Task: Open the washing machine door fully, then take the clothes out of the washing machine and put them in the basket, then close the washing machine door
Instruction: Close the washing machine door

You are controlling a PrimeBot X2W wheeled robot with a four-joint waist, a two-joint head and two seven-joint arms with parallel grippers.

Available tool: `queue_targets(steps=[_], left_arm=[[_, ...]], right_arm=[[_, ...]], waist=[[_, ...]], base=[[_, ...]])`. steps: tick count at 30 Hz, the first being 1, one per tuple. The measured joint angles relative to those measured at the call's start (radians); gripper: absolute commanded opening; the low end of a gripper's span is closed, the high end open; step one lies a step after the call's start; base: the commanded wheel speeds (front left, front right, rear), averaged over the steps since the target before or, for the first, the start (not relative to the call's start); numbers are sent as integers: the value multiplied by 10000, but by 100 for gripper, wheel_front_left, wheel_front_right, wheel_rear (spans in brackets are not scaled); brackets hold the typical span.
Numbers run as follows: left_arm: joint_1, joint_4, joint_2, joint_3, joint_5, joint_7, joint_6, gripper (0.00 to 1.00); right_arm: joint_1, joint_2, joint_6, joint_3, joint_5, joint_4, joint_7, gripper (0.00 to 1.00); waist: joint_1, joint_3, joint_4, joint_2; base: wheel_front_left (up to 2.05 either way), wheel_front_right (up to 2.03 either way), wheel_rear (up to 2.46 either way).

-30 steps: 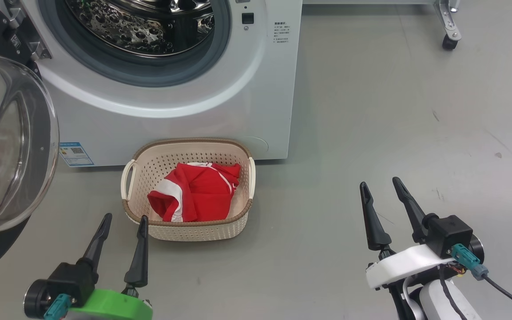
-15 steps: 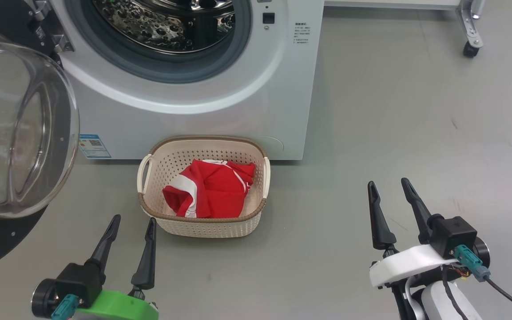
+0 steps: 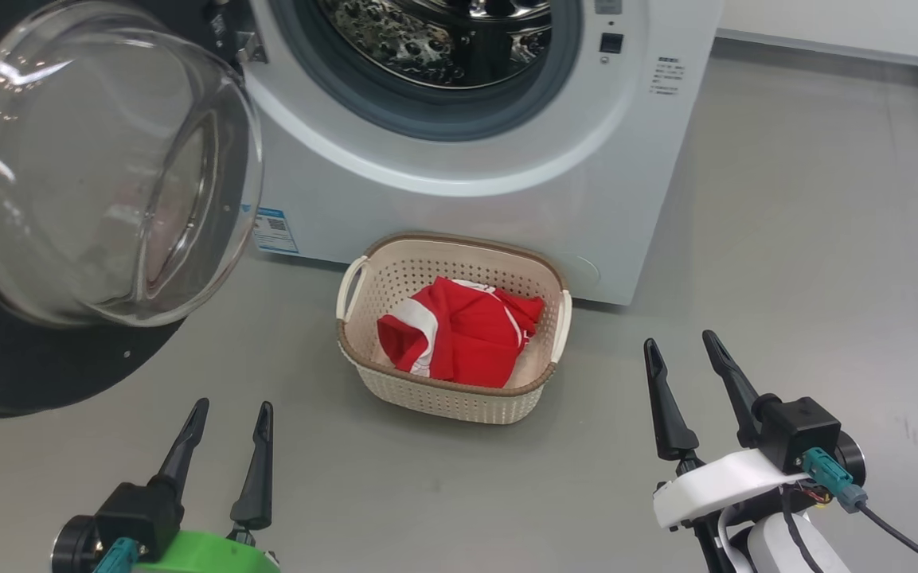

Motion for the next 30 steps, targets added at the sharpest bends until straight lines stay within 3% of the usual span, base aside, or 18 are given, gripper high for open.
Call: queue_targets(steps=[17, 30], left_arm=[[152, -38, 123, 58, 0, 31, 88, 100], [562, -293, 249, 426, -17, 115, 339, 100]], right_arm=[[202, 8, 77, 209, 117, -10, 0, 100], [318, 27, 79, 690, 389, -8, 0, 100]], waist=[[0, -323, 2236, 0], [0, -598, 3075, 0]], base=[[0, 0, 0], [0, 0, 0]])
